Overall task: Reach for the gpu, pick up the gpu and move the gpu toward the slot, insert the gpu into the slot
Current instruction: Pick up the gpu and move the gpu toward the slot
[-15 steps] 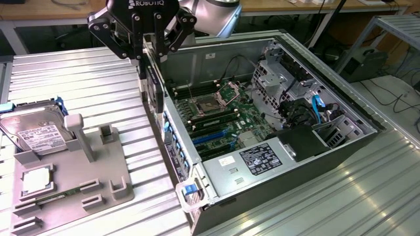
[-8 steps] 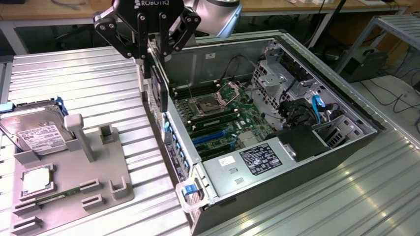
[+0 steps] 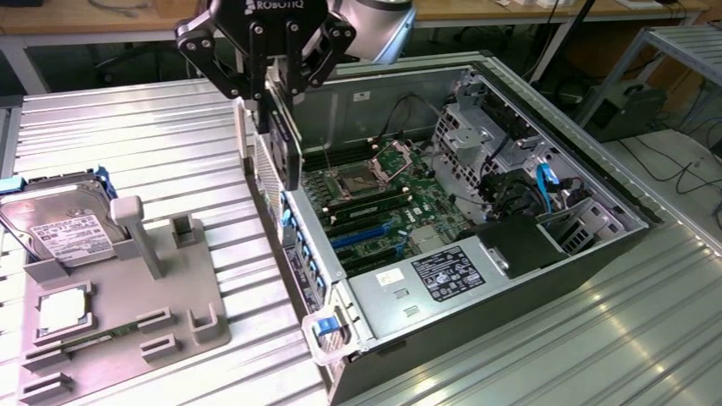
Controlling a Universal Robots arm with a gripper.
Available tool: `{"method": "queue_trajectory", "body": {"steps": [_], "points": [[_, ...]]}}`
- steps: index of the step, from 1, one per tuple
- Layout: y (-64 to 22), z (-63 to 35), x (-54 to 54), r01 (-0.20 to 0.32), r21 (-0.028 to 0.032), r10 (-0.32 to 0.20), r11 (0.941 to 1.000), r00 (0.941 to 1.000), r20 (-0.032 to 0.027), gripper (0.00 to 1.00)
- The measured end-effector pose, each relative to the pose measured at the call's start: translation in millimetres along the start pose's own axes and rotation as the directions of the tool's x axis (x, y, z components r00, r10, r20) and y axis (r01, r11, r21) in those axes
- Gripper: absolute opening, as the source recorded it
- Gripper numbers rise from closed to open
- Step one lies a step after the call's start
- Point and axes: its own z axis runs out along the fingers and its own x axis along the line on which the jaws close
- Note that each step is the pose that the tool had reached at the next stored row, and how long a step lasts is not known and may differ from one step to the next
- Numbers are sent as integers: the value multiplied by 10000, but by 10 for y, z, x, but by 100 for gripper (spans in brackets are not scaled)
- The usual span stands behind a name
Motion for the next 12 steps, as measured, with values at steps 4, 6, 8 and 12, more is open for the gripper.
{"method": "queue_trajectory", "body": {"steps": [4,6,8,12], "points": [[0,0,-41,0,3,0,10000,10000,0,27],[0,1,-72,0,5,0,10000,10000,0,27],[-1,1,-96,0,6,0,10000,10000,0,27],[-1,2,-138,0,10,0,10000,10000,0,27]]}}
